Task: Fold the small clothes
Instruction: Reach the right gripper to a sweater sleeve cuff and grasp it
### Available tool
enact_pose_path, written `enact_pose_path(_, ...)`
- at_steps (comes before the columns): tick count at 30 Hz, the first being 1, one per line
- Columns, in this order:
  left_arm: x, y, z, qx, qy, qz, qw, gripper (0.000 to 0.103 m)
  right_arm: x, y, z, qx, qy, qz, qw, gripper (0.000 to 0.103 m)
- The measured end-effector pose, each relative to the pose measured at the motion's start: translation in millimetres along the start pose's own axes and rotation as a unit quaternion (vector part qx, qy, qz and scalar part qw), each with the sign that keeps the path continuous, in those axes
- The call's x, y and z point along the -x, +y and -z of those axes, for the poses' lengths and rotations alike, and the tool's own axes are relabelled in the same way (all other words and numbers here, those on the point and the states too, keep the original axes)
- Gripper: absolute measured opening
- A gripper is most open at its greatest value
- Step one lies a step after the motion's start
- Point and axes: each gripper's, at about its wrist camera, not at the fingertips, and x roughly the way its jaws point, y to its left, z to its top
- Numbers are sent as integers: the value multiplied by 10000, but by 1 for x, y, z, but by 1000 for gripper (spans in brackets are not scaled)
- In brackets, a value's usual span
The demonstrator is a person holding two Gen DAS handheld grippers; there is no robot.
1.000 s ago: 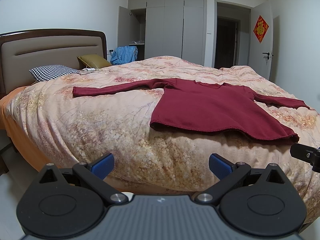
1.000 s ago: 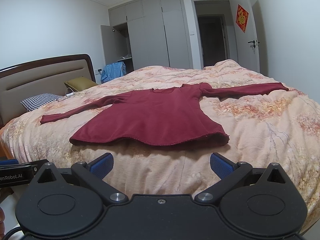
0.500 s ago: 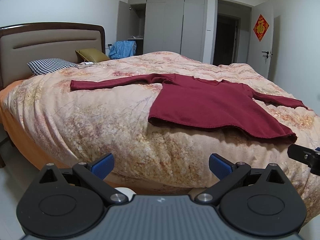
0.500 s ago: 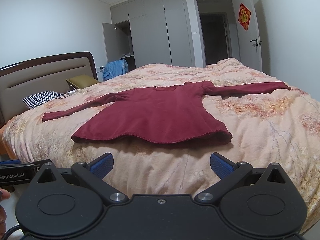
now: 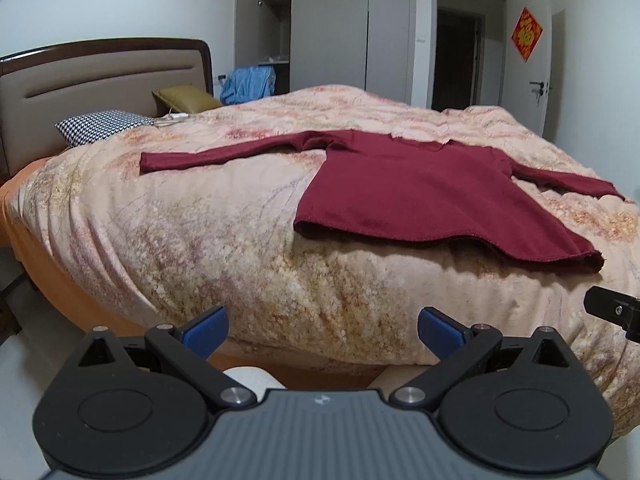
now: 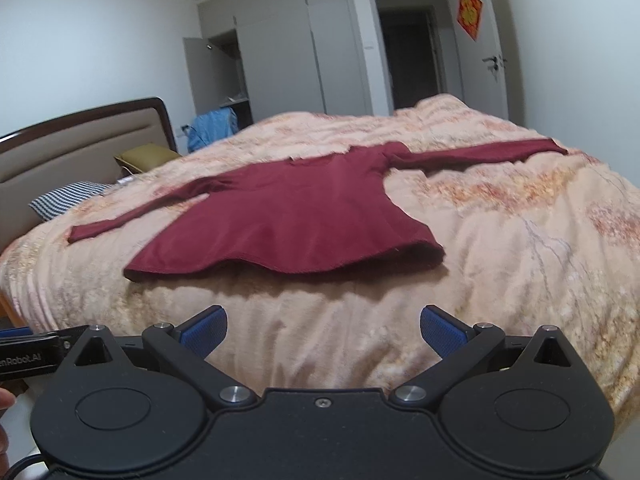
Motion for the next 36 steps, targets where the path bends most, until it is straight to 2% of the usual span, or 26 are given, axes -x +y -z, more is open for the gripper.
enact_pose_path(4, -8, -3, -8, -85, 118, -104, 9998, 103, -9, -6, -1, 19, 177, 118, 9998, 103)
enact_pose_path(8, -19, -8, -24, -89, 133, -167, 9997, 103, -21, -16, -6, -66, 323, 13, 9995, 103)
enact_pose_path(14, -45, -24, -53, -106, 116, -126, 9998, 103, -41, -32, -24, -30, 275, -87, 9996, 103)
enact_pose_path(16, -55, -32, -65, -166, 95, -120, 9997, 103, -47, -40, -33, 18, 101, -172, 9998, 103)
enact_pose_path(21, -91, -56, -103, -313, 164, -233, 9991, 103, -56, -74, -56, -45, -702, -409, 9967, 103)
enact_pose_path(23, -106, -66, -121, -325, 139, -238, 9991, 103, -64, -90, -66, -90, -800, -435, 9958, 103)
enact_pose_path(31, -157, -100, -172, -614, -90, -36, 9981, 103, -100, -168, -87, -809, -750, -301, 9934, 103)
enact_pose_path(36, -198, -128, -189, -931, -165, 143, 9954, 103, -119, -202, -96, -957, -792, 265, 9919, 103)
